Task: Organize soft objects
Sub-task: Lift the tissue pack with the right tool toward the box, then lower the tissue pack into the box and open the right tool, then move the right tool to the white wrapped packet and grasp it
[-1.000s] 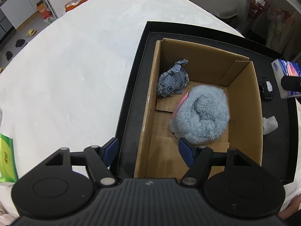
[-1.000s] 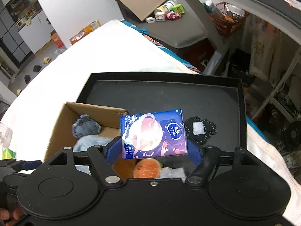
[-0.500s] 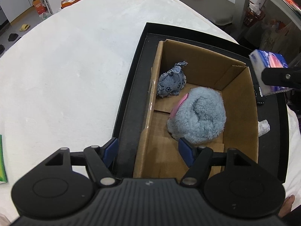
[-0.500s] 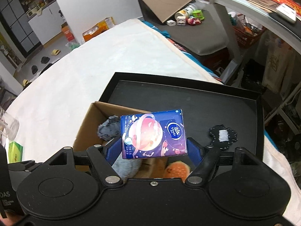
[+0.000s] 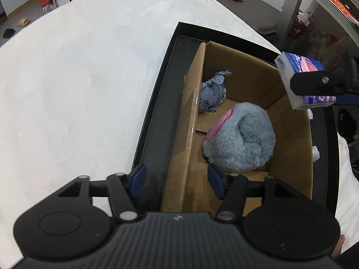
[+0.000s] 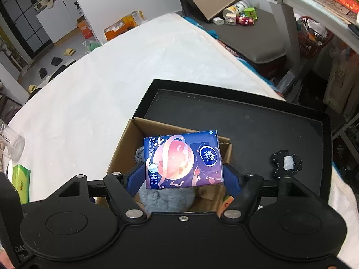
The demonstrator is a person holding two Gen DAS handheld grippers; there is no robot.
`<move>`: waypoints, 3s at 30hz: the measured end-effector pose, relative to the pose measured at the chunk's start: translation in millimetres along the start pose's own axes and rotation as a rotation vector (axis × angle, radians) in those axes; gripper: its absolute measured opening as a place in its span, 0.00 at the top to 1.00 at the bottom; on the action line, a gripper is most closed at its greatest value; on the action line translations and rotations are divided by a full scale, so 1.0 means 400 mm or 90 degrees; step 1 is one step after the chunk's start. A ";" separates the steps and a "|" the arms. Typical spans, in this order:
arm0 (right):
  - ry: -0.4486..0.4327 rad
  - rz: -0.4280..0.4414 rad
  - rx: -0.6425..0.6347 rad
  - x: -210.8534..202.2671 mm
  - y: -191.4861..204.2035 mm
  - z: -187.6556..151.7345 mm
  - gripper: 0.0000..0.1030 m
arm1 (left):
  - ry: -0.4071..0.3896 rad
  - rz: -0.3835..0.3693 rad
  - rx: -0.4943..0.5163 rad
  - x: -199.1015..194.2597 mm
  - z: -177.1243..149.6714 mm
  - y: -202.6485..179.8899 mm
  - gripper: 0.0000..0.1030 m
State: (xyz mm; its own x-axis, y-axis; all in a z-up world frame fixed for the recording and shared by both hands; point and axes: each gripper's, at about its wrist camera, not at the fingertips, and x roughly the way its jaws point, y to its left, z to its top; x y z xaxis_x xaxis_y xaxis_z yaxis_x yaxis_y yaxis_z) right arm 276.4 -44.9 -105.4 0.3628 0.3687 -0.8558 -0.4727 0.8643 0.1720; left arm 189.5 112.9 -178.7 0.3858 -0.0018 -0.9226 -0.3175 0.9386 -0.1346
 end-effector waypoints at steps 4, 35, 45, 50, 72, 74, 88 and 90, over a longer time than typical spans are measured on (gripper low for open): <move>0.014 0.001 0.015 0.019 0.014 0.006 0.31 | 0.009 -0.019 -0.004 0.016 -0.004 0.009 0.68; 0.013 -0.045 0.056 -0.026 -0.140 -0.032 0.18 | 0.015 -0.001 -0.002 0.026 -0.002 0.005 0.80; 0.031 -0.037 0.067 0.002 -0.210 -0.091 0.18 | 0.008 0.029 0.005 0.009 0.004 -0.019 0.50; 0.039 -0.026 0.060 0.030 -0.241 -0.129 0.18 | 0.012 0.056 0.017 0.010 0.009 -0.036 0.42; 0.071 0.032 0.080 0.151 -0.328 -0.210 0.47 | 0.033 0.166 0.076 0.049 0.021 -0.129 0.34; 0.081 0.038 0.095 0.159 -0.340 -0.214 0.56 | 0.033 0.172 0.082 0.055 0.024 -0.138 0.34; 0.045 0.067 0.140 0.118 -0.411 -0.215 0.57 | 0.046 0.214 0.102 0.068 0.026 -0.169 0.33; 0.045 0.070 0.143 0.123 -0.411 -0.212 0.57 | 0.046 0.215 0.105 0.063 0.026 -0.173 0.33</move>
State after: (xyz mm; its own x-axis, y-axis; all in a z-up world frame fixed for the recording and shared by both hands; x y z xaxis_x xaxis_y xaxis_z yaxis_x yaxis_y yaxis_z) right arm 303.6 -197.8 -217.2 0.2585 0.4473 -0.8562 -0.3140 0.8771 0.3635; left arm 230.1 51.6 -188.7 0.2192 0.2976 -0.9292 -0.2707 0.9335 0.2351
